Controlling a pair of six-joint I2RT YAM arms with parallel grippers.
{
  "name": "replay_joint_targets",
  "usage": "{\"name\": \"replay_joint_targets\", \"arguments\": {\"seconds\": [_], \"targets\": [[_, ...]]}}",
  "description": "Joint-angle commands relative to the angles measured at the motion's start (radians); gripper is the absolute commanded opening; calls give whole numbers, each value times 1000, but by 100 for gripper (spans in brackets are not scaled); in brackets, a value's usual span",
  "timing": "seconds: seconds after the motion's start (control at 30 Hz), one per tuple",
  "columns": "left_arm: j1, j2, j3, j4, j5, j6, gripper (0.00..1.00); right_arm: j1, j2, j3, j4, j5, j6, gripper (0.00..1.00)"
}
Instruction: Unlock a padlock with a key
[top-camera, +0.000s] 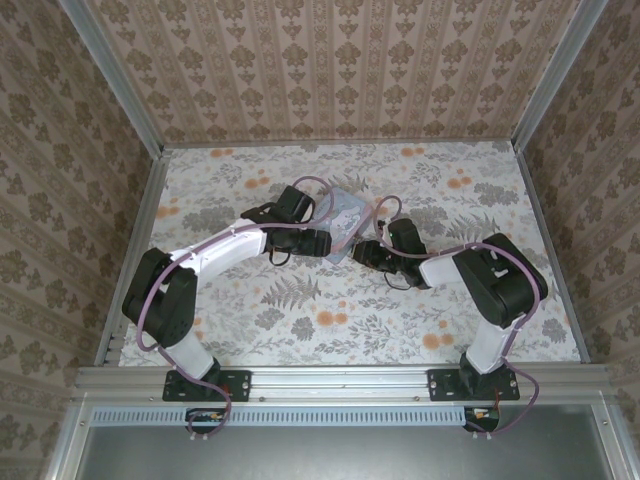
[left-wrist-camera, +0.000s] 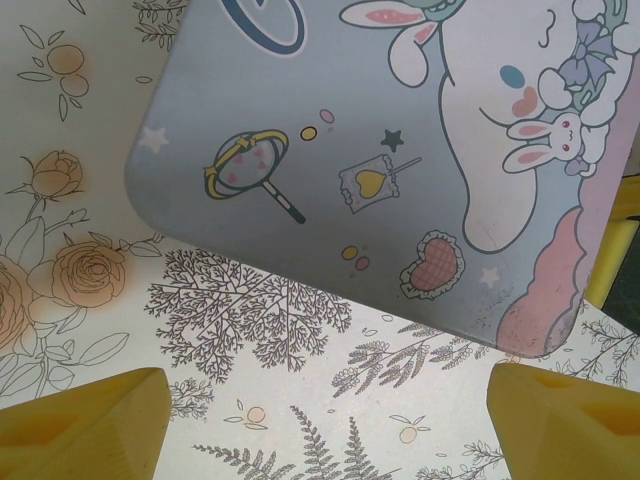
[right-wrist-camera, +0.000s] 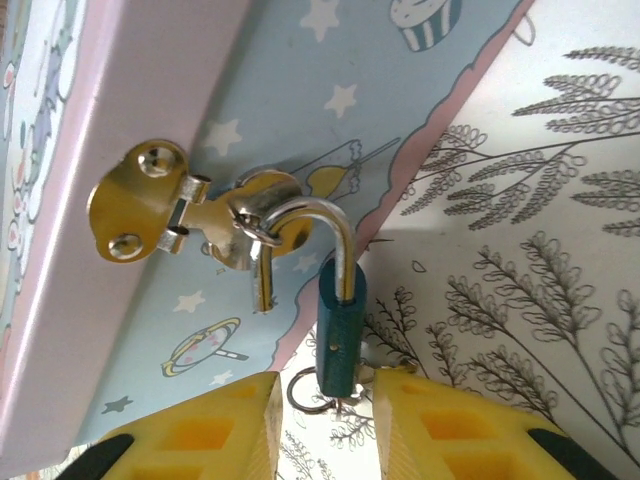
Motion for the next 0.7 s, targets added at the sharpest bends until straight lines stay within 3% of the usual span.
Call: {"name": "replay_joint_targets", "arguments": {"seconds": [0.0, 0.17, 0.43, 0.67], "targets": [[7, -2, -7, 0, -4, -4, 85, 22, 34, 22, -36, 1, -10, 29], [7, -3, -7, -2, -8, 3, 85, 22, 40, 28, -47, 16, -9, 24], [8, -1, -1, -18, -40, 24, 85, 16, 35, 14, -38, 55, 18, 0], [-7, 15, 35, -56, -129, 63, 85, 7, 4, -1, -29, 60, 33, 0]]}}
